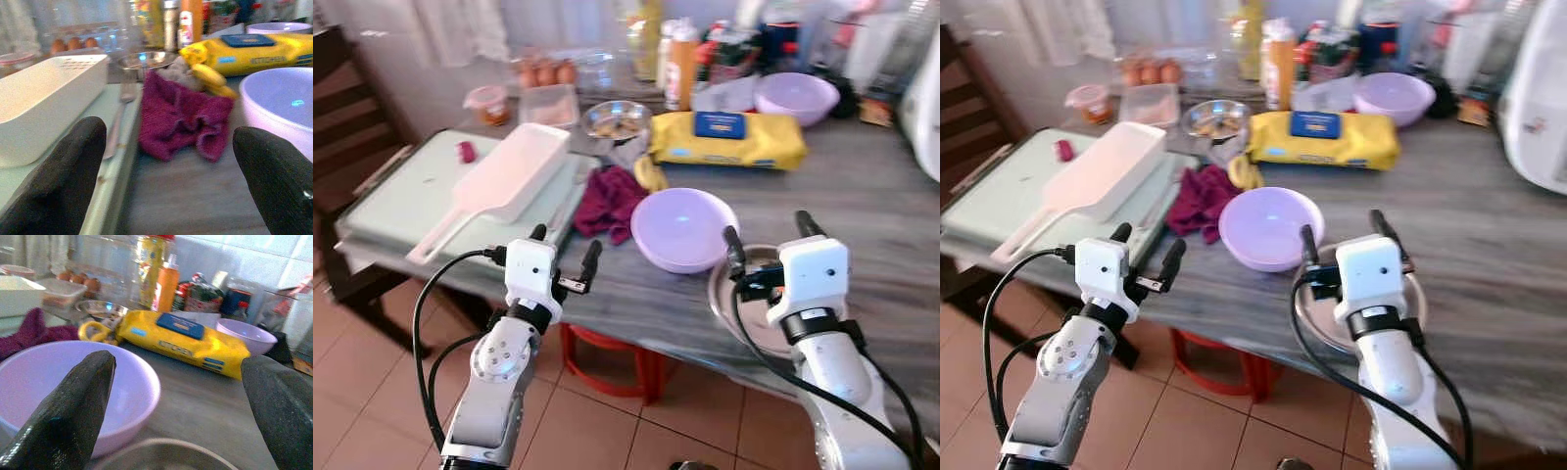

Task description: Setting the table

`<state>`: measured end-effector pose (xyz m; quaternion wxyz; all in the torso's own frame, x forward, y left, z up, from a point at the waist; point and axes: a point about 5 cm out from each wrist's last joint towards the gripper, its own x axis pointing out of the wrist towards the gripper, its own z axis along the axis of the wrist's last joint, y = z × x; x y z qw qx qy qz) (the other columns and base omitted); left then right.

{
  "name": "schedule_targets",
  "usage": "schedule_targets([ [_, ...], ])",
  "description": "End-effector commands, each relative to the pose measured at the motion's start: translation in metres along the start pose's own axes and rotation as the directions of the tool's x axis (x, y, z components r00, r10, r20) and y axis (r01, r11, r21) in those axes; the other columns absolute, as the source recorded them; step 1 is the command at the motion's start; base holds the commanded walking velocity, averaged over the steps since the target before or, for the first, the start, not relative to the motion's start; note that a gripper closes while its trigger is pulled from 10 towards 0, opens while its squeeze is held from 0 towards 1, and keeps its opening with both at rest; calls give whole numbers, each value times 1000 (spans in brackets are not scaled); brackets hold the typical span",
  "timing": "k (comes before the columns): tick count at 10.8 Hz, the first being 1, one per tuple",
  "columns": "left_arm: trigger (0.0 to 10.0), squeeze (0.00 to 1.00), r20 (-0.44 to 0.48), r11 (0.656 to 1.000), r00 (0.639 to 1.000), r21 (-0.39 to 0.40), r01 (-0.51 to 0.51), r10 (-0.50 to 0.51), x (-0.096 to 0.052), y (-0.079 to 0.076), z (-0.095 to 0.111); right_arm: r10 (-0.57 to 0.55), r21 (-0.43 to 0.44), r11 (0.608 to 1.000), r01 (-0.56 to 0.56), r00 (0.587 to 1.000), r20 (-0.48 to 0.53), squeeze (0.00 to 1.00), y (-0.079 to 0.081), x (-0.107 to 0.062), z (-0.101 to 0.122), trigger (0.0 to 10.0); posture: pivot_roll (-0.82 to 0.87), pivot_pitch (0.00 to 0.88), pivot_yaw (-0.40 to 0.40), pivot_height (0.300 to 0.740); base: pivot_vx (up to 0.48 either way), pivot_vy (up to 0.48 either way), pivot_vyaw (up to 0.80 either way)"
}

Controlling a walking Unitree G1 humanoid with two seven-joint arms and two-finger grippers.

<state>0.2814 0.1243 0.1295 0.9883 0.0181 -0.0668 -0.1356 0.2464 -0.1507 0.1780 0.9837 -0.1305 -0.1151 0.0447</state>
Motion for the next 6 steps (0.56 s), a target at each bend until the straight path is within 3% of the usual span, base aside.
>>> schedule_targets([
  [1, 10000, 0, -36, 1000, 999, 13, -8, 8, -1, 0, -6, 12, 3, 1000, -12, 1000, 8, 0, 4, 1, 0, 10000, -96, 94, 67, 740, -289, 0, 0],
  [6, 10000, 0, -42, 999, 999, 37, 2, -1, -1, 0, -5, 9, 7, 1000, -9, 1000, 15, 0, 5, 4, -1, 10000, -87, 94, 75, 740, -322, 0, 0],
])
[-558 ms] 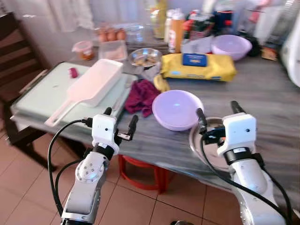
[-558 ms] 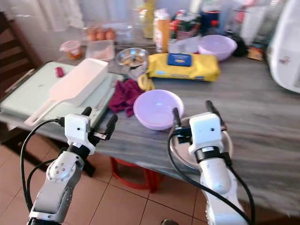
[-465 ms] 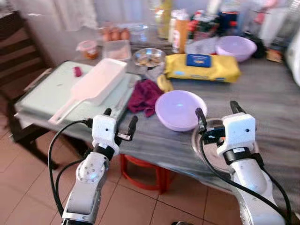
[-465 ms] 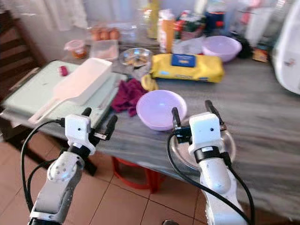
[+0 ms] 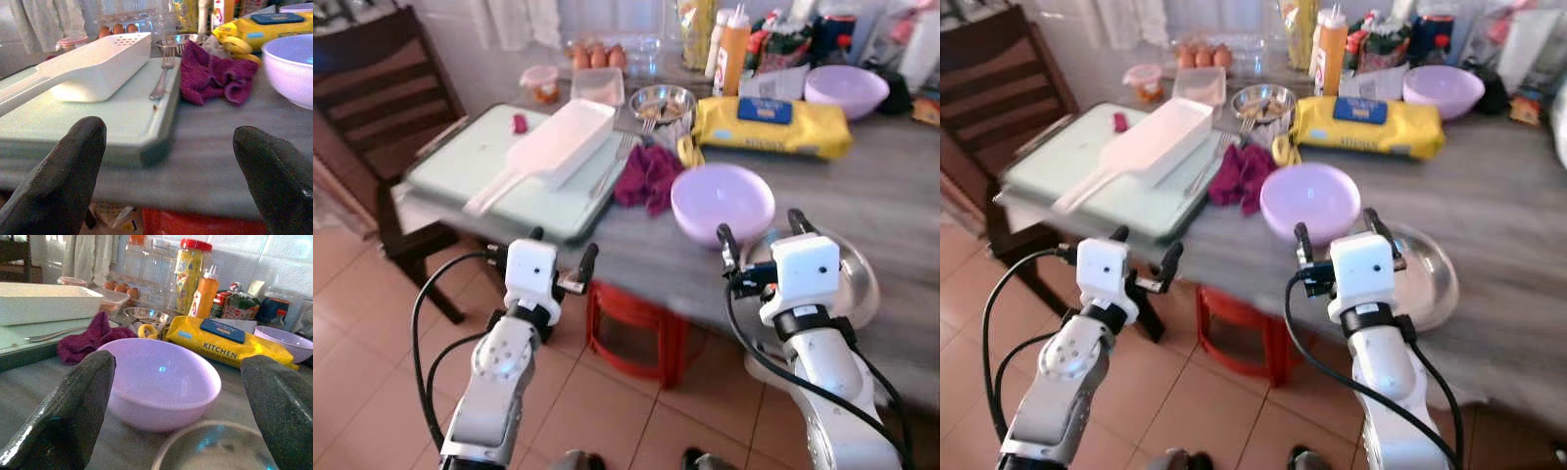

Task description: Setting the table

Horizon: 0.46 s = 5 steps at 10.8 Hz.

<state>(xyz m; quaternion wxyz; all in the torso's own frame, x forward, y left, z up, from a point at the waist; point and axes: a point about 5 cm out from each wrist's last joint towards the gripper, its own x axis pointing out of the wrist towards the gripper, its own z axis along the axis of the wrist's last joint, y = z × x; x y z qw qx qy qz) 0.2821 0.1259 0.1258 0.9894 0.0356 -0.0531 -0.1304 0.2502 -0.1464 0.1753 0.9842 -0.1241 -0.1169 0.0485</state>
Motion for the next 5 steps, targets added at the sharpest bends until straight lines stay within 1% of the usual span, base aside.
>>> schedule_targets([
  [1, 10000, 0, -14, 1000, 1000, 11, 11, -11, -2, -1, -2, 4, -5, 1000, -4, 1000, 12, 0, 1, 1, 2, 10000, -83, 94, 77, 740, -300, 0, 0],
  [5, 10000, 0, -16, 999, 999, 16, 29, -28, -2, -4, -2, -20, 5, 1000, 19, 1000, 7, 0, -3, 3, 0, 10000, -84, 96, 82, 740, -305, 0, 0],
])
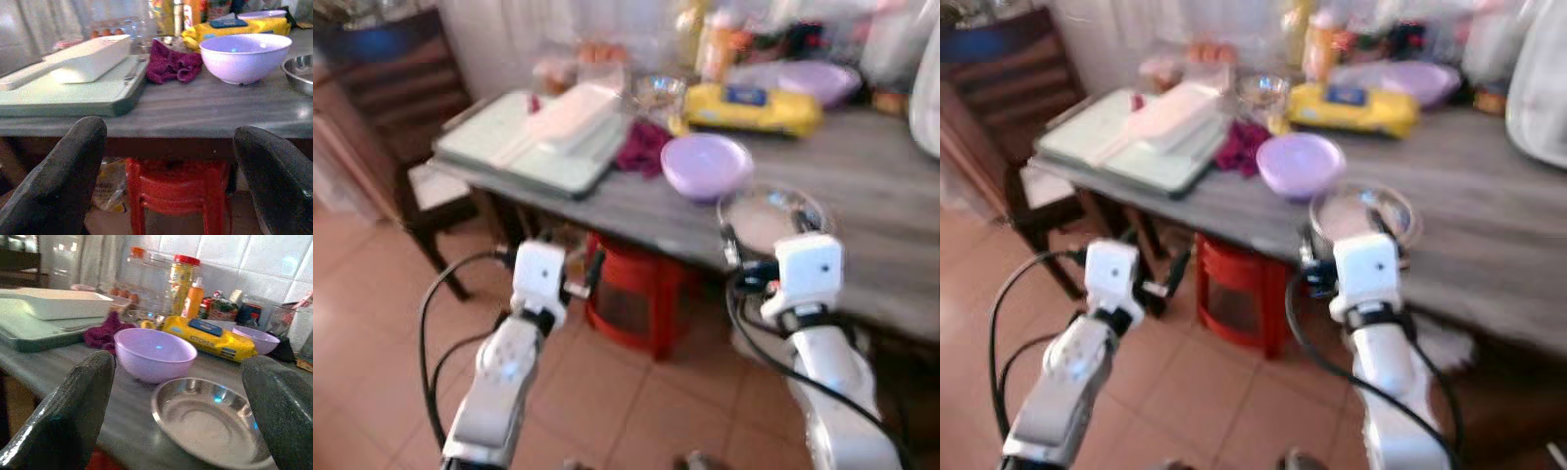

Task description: Setting the table

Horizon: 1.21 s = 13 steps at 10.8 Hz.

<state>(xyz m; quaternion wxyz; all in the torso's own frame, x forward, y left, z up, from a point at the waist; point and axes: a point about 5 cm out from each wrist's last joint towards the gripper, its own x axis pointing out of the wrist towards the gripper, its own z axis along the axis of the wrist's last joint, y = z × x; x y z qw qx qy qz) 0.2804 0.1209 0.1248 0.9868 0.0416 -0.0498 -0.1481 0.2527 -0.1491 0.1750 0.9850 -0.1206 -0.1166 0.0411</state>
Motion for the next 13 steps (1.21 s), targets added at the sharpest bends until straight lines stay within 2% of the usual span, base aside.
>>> schedule_targets([
  [1, 10000, 0, -10, 1000, 1000, 7, -4, 4, -2, 1, -1, -8, 0, 1000, 8, 1000, 7, 0, -1, 1, 2, 10000, -84, 97, 84, 740, -292, 0, 0],
  [3, 10000, 0, -21, 1000, 1000, 10, 7, -6, -3, 1, -4, -23, 9, 1000, 23, 1000, -3, 0, -2, 2, 0, 10000, -88, 104, 90, 740, -274, 0, 0],
  [7, 10000, 0, -23, 1000, 1000, 11, 20, -20, -2, 0, -3, -27, 20, 999, 28, 999, -17, 0, -1, 1, -3, 10000, -88, 107, 96, 740, -268, 0, -441],
  [13, 10000, 0, -25, 1000, 999, 15, 24, -24, -3, -1, -4, -18, 23, 1000, 18, 1000, -24, 0, 1, 4, -5, 10000, -82, 106, 91, 740, -264, 0, -84],
])
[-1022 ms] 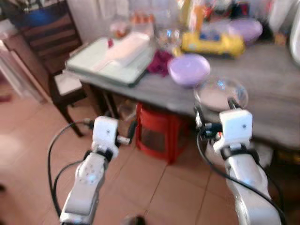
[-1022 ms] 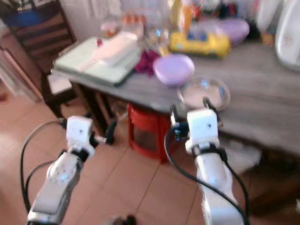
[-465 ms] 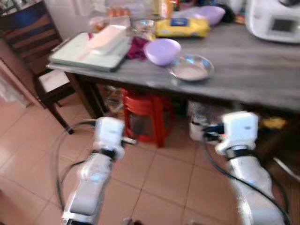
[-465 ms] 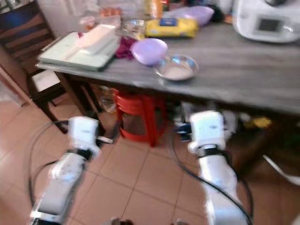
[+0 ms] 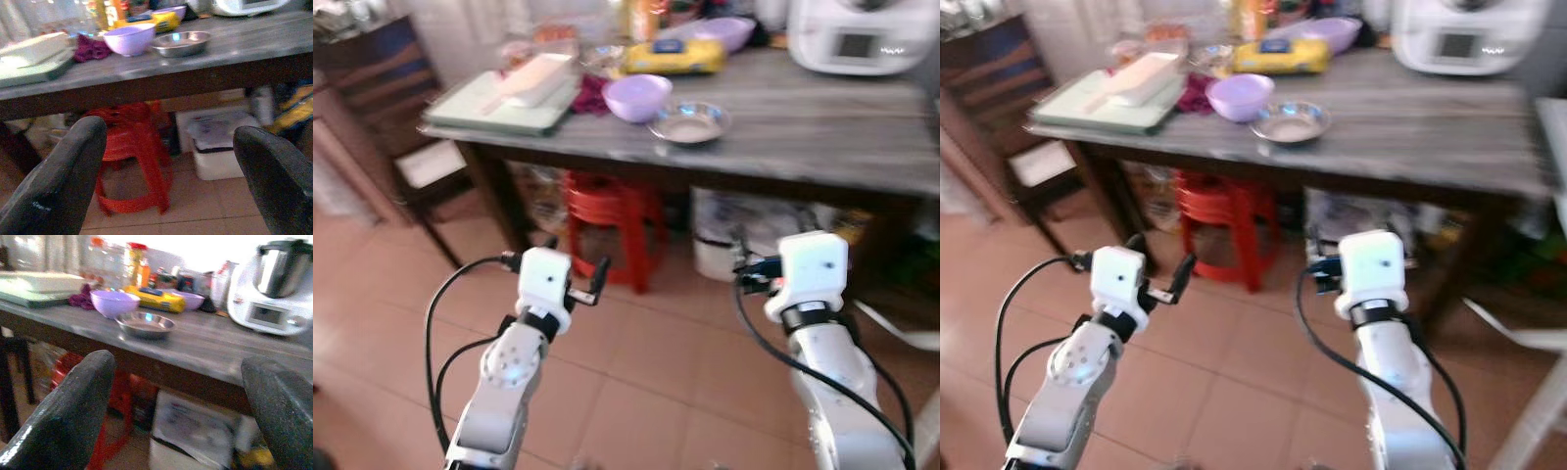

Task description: Setting the table

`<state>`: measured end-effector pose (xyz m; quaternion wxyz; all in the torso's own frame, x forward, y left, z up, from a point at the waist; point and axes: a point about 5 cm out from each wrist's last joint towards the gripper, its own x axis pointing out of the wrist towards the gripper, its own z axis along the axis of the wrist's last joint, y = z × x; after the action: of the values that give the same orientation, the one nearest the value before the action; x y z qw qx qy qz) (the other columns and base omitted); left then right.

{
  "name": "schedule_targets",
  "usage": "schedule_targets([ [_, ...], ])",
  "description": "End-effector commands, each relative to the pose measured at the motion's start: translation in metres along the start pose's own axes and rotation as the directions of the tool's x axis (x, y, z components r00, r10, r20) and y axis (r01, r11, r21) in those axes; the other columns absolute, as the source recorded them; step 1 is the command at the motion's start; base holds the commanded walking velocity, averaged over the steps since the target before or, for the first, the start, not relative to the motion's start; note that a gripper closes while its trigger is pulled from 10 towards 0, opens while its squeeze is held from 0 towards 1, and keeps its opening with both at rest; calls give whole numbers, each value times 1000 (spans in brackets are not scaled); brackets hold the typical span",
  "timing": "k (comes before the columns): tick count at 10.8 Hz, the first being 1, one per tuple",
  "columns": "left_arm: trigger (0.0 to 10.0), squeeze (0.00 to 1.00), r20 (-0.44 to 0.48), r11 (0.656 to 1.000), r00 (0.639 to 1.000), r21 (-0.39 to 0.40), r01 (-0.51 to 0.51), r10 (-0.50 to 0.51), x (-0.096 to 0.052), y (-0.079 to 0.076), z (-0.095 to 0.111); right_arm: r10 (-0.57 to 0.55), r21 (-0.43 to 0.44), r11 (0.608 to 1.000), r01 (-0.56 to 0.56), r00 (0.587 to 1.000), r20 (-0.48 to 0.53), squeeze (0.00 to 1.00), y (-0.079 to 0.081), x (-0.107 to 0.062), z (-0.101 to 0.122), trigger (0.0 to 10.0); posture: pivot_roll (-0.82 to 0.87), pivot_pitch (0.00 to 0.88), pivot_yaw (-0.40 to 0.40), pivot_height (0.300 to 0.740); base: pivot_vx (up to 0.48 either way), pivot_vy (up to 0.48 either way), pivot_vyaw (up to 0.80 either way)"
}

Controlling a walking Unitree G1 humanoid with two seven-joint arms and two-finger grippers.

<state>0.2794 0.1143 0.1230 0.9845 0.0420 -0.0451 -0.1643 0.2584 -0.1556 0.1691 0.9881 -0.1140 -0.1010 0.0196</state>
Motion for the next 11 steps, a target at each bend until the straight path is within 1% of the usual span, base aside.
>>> schedule_targets([
  [1, 10000, 0, -14, 1000, 1000, 19, -3, 4, -3, 5, -3, 18, 11, 1000, -18, 1000, 10, 0, 6, 1, 2, 10000, -82, 105, 92, 740, 0, 0, 0],
  [3, 10000, 0, -5, 1000, 1000, 23, 19, -19, -5, 5, -5, 11, 9, 1000, -11, 1000, 3, 0, 5, 0, 0, 10000, -81, 104, 93, 740, 0, 0, 0],
  [5, 10000, 0, -25, 1000, 1000, 5, -1, 1, -8, 9, -11, -10, -3, 1000, 10, 1000, -27, 0, -7, -5, -7, 10000, -85, 102, 92, 740, 0, 0, 0],
  [6, 10000, 0, -23, 1000, 1000, 7, -6, 7, -7, 9, -11, -10, -4, 1000, 10, 1000, -26, 0, -7, -5, -7, 10000, -87, 100, 91, 740, 0, 0, -425],
  [8, 10000, 0, -13, 1000, 1000, 2, 20, -20, -6, 5, -11, -3, -4, 1000, 3, 1000, -22, 0, -4, -2, -6, 10000, -86, 96, 89, 740, 0, 0, -544],
  [10, 10000, 0, -8, 999, 999, -14, 45, -45, -6, 4, -11, 3, -5, 1000, -3, 1000, -23, 0, -5, -3, -7, 10000, -85, 96, 88, 740, 0, 0, -541],
  [11, 10000, 0, -8, 999, 999, -19, 50, -50, -6, 3, -11, 2, -7, 1000, -2, 1000, -26, 0, -5, -4, -8, 10000, -86, 96, 89, 740, 0, 0, 0],
])
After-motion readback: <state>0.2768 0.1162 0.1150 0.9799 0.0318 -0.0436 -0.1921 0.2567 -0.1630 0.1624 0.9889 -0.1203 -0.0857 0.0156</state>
